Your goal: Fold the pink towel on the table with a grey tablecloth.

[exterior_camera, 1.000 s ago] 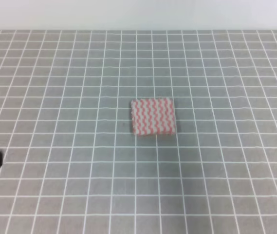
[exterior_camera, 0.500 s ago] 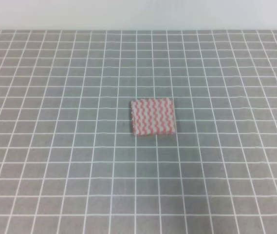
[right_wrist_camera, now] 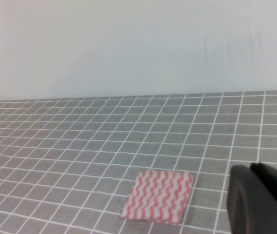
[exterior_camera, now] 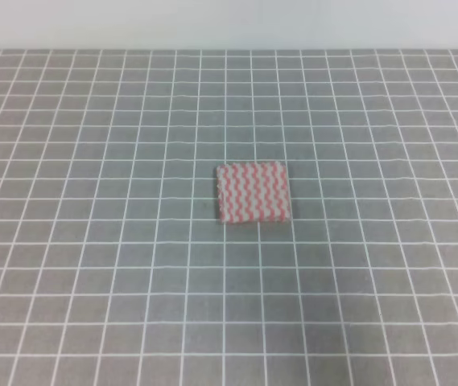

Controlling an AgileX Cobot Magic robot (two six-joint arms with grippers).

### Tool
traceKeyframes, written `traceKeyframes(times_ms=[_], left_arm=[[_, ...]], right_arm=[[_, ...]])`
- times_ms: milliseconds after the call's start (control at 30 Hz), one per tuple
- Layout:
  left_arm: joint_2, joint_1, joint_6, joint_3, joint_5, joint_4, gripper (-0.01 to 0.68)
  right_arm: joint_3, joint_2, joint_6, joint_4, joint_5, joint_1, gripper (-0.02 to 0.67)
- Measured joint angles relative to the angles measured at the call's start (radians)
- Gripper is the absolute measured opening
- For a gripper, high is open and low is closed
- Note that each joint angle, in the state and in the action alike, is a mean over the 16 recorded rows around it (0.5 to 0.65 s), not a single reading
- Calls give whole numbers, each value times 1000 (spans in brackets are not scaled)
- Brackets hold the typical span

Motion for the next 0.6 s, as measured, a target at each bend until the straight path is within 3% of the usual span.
traceKeyframes(times_ms=[267,600], left_arm=[[3,0,0,0,14,0,-1],[1,0,0,0,24,0,-1]], right_arm=[[0,3,0,-35,66,0,-16],[0,-1,6,-277,-13,-5,-17]])
